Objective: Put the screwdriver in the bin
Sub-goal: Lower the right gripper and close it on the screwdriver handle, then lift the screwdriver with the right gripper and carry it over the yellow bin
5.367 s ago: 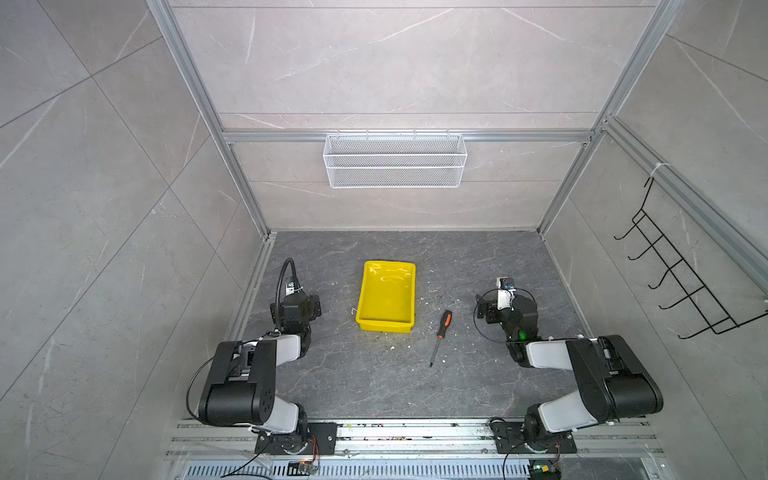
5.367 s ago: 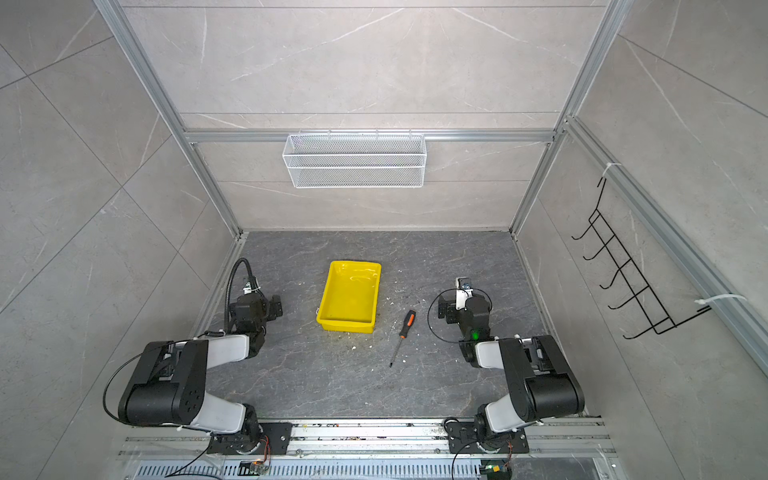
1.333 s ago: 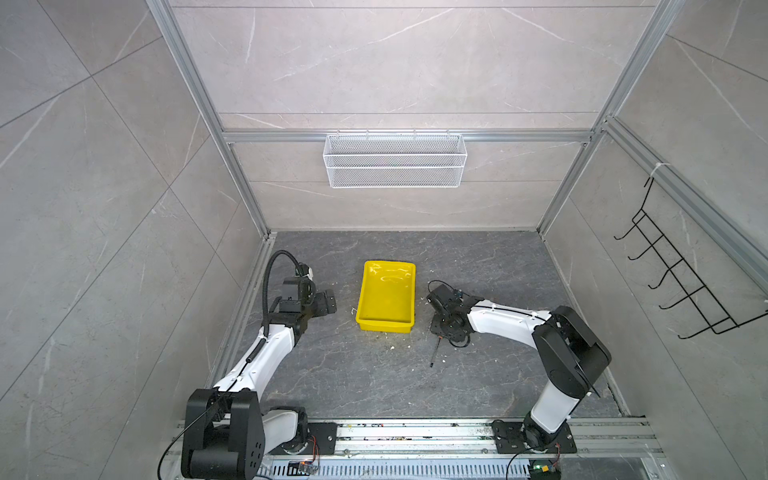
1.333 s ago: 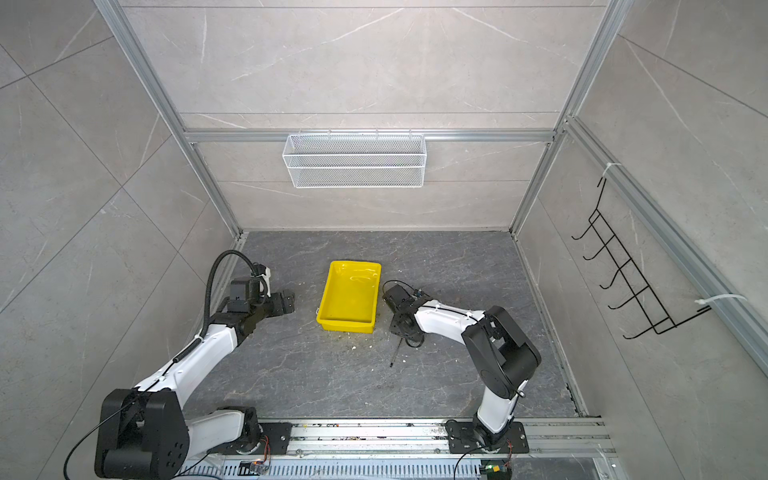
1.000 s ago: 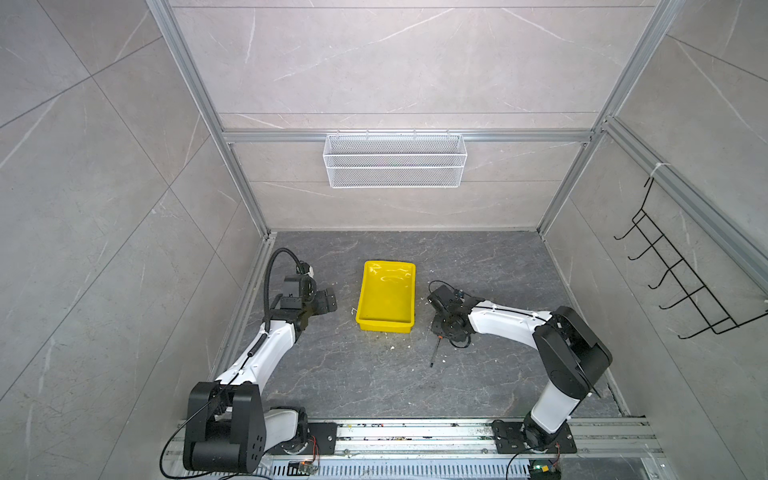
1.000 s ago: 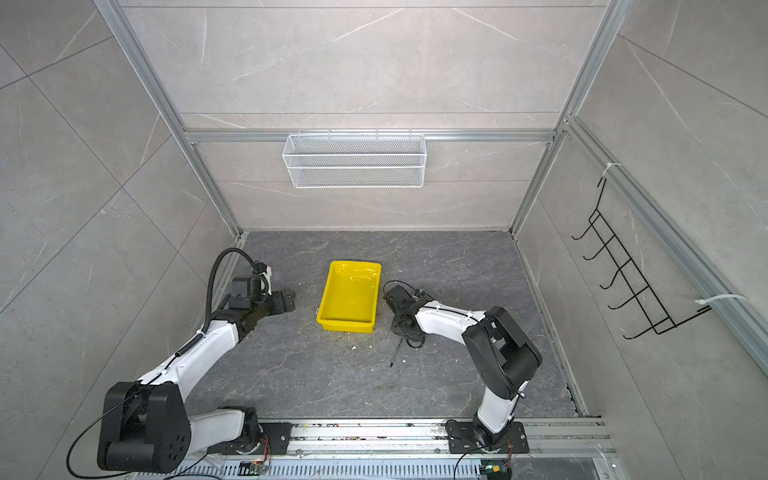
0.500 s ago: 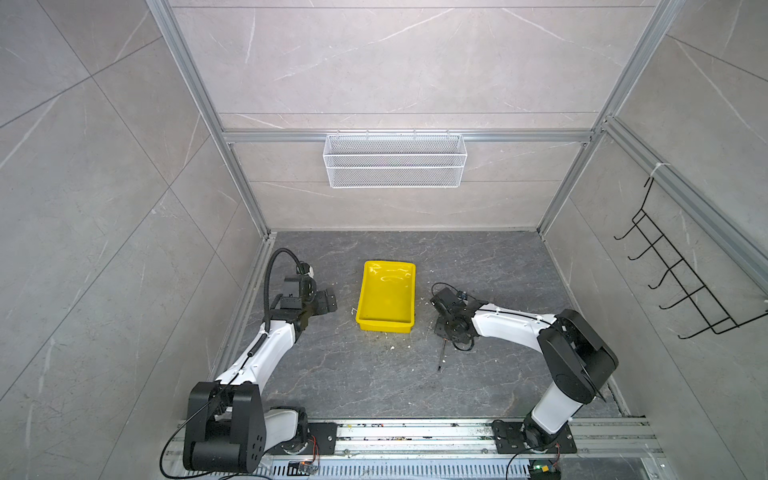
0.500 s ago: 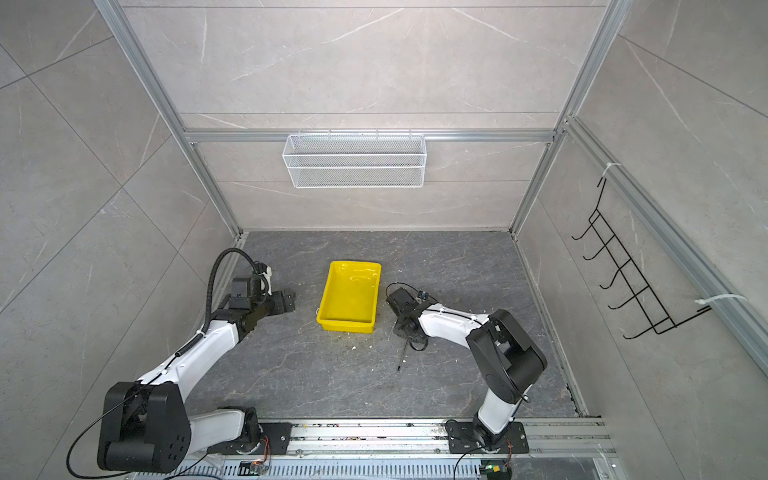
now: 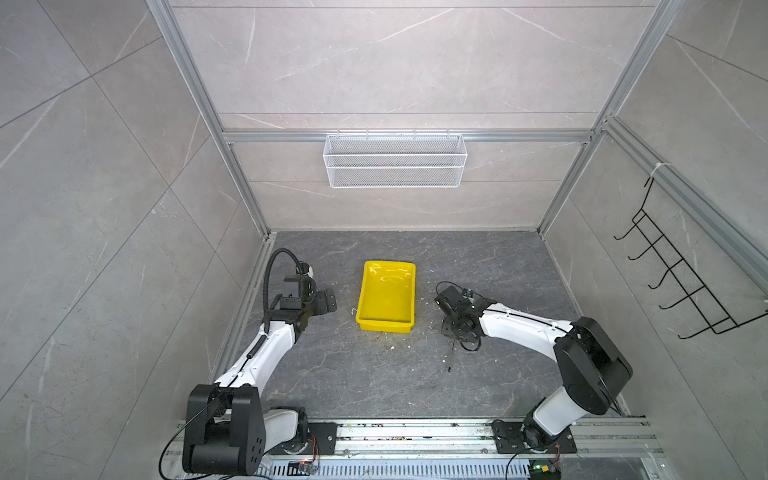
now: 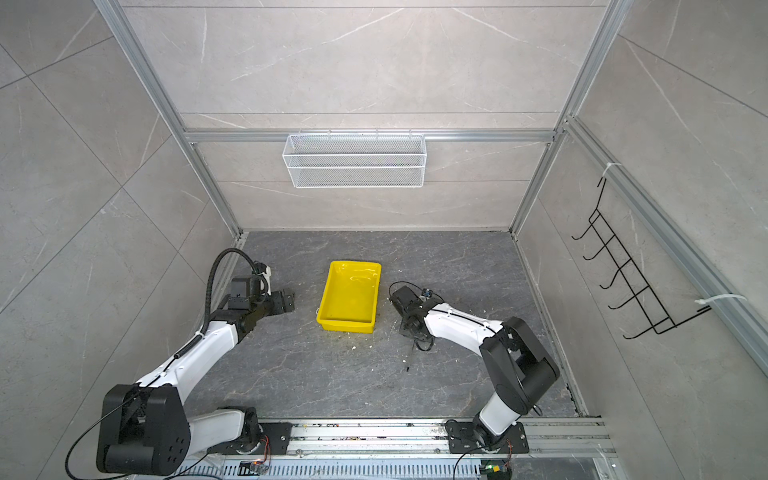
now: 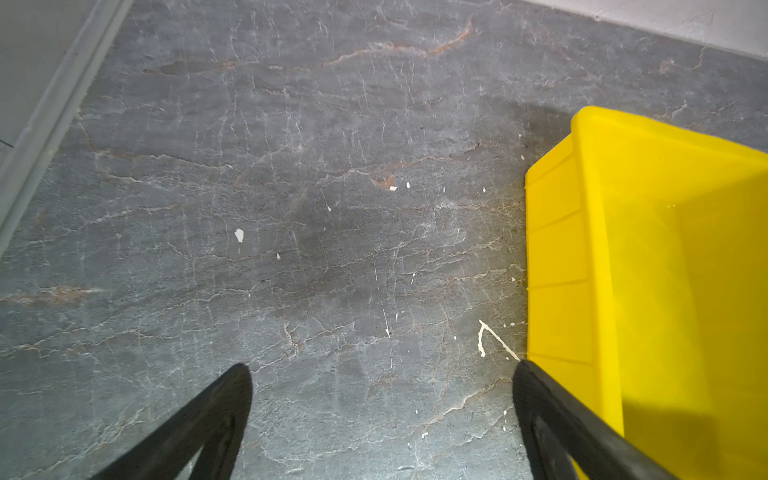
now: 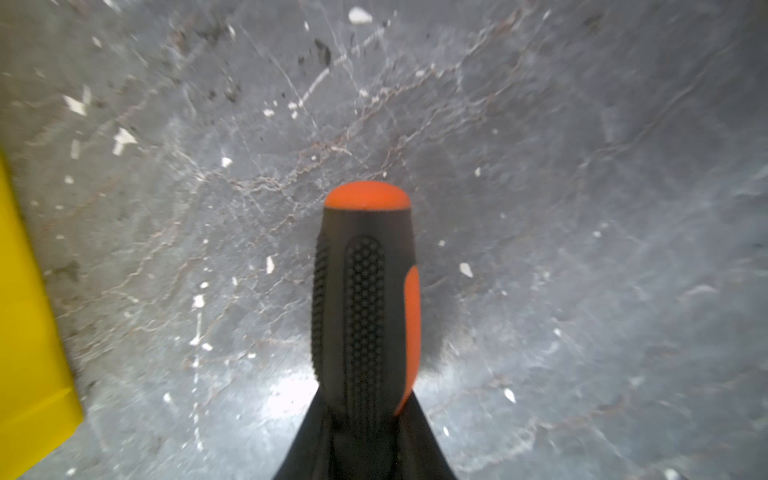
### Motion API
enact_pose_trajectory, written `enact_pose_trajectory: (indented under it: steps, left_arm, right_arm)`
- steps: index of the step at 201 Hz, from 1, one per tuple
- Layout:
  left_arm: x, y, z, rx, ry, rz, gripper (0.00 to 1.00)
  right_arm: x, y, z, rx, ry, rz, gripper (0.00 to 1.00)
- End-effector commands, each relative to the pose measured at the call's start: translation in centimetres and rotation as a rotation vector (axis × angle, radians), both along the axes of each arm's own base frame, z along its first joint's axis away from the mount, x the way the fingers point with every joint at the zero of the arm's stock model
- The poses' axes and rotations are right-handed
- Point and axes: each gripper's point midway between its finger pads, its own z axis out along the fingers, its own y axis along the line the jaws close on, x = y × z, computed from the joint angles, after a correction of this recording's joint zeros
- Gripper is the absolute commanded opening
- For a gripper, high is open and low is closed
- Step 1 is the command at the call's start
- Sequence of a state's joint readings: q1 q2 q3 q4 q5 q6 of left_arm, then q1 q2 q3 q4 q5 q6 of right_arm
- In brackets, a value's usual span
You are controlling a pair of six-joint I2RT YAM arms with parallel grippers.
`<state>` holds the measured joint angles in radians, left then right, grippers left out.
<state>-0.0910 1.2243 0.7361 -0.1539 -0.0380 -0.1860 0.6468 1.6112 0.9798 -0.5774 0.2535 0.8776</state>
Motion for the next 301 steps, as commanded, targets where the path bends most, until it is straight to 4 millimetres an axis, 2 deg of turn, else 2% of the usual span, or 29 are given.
enact_pose_trajectory:
  steps: [1, 19, 38, 66, 98, 117, 142, 182, 201, 229, 279, 301]
  left_arm:
    - [-0.3, 1.0, 2.1, 0.006, -0.073, 0.057, 1.00]
    - [-0.8, 1.5, 2.5, 0.011, -0.100, 0.090, 1.00]
    - [-1.4, 2.9, 2.5, 0.023, -0.115, 0.177, 1.00]
    - [-1.8, 3.8, 2.6, 0.043, -0.117, 0.231, 1.00]
    - [-1.8, 3.3, 2.7, 0.030, -0.120, 0.202, 1.00]
    - [-1.8, 3.3, 2.7, 0.029, -0.121, 0.201, 1.00]
    - [-1.9, 3.4, 2.8, 0.032, -0.127, 0.205, 1.00]
    - [-1.7, 3.4, 2.7, 0.033, -0.124, 0.207, 1.00]
    - [-1.7, 3.5, 2.6, 0.037, -0.119, 0.209, 1.00]
    - [-1.6, 3.6, 2.5, 0.042, -0.116, 0.216, 1.00]
    - [-1.5, 3.6, 2.4, 0.042, -0.112, 0.216, 1.00]
    - [-1.5, 3.6, 2.4, 0.042, -0.109, 0.217, 1.00]
  right_arm:
    - [1.0, -0.5, 4.1, -0.023, -0.075, 0.022, 0.17]
    - [2.0, 0.1, 6.9, -0.006, -0.129, 0.045, 0.17]
    - [3.2, 1.7, 9.5, 0.049, -0.172, 0.079, 0.18]
    - [5.6, 6.3, 12.9, 0.184, -0.194, 0.149, 0.18]
    - [8.6, 12.4, 14.2, 0.330, -0.198, 0.209, 0.19]
    - [10.3, 15.2, 13.3, 0.365, -0.172, 0.216, 0.21]
    - [12.0, 17.7, 11.4, 0.394, -0.138, 0.204, 0.21]
    - [13.2, 21.1, 8.6, 0.396, -0.058, 0.231, 0.19]
    - [13.2, 21.8, 7.0, 0.361, -0.010, 0.244, 0.22]
    - [13.1, 22.0, 5.8, 0.321, 0.030, 0.248, 0.24]
    - [13.2, 22.0, 5.7, 0.311, 0.035, 0.251, 0.27]
    - [13.3, 21.9, 5.0, 0.295, 0.042, 0.252, 0.27]
